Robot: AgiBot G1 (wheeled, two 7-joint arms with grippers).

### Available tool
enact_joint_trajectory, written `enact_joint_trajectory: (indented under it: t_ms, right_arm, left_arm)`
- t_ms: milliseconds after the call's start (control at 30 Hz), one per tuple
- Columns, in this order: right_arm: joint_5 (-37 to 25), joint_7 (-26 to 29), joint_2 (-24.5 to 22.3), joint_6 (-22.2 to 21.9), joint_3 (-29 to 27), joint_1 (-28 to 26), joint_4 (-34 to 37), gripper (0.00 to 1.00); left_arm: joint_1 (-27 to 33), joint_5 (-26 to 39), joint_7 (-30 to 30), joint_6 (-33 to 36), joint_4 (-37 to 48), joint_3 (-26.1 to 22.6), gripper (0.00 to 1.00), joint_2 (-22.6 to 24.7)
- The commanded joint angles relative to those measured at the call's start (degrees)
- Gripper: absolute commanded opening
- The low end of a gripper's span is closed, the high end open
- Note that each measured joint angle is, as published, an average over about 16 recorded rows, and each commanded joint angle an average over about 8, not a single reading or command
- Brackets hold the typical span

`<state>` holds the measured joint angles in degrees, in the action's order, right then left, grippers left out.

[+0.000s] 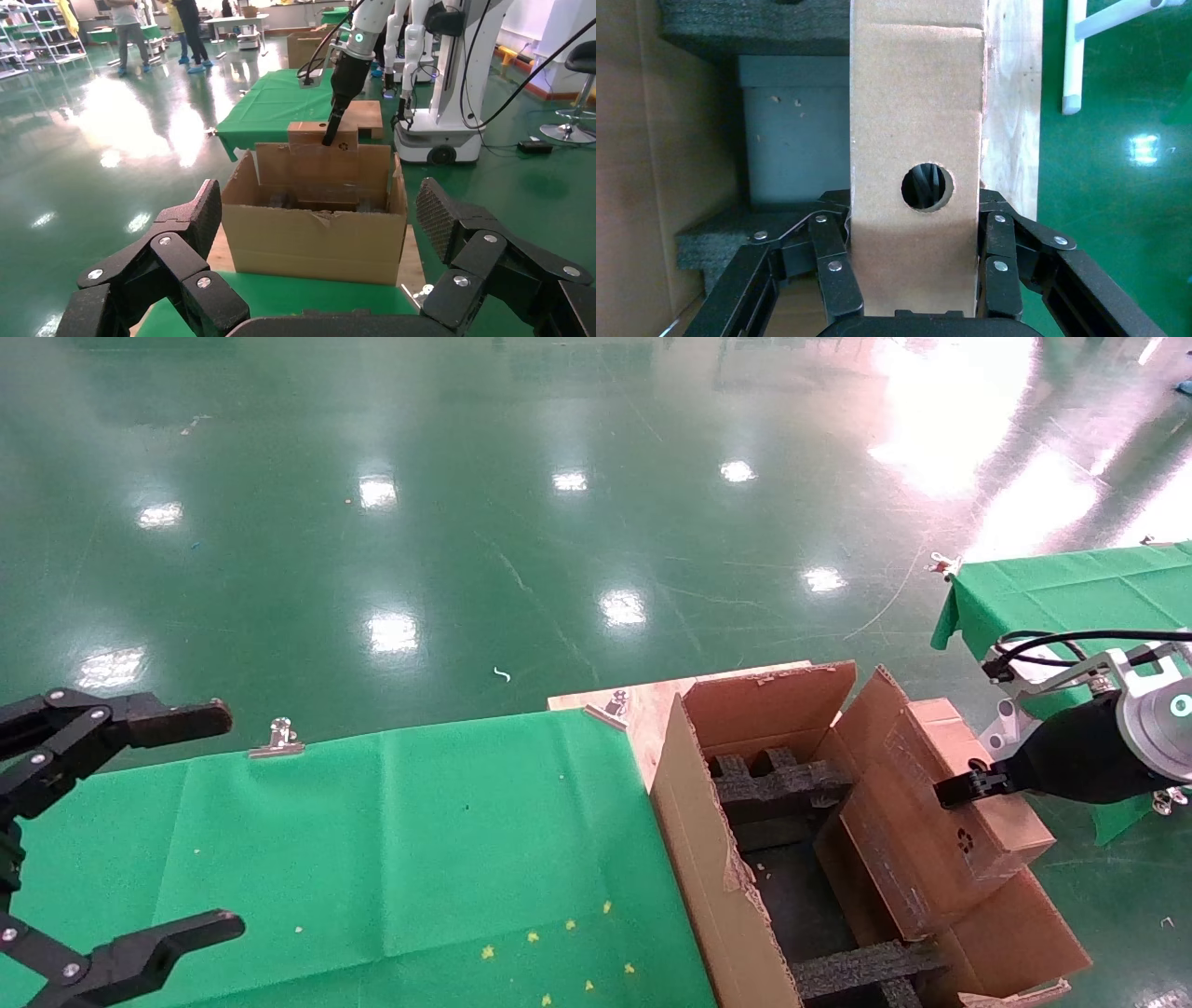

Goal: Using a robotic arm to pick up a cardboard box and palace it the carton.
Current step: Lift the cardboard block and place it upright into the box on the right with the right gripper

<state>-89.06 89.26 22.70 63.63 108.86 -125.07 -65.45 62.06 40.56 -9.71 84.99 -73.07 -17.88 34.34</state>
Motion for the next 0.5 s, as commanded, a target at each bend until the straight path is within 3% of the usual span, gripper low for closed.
enact_joint_trajectory:
  t_ms: [33, 500]
  right_arm:
    - [0.1, -0.3, 0.3, -0.5, 0.1, 0.4, 0.7, 0.0]
    - [1.7, -2.1, 2.4, -4.1, 0.8, 4.8, 4.6, 0.0]
  left_arm:
    - [0.0, 0.0, 0.0, 0.0, 0.0, 0.0, 1.0, 0.0]
    - [0.0, 0.0, 0.0, 0.0, 0.0, 0.0, 1.0, 0.0]
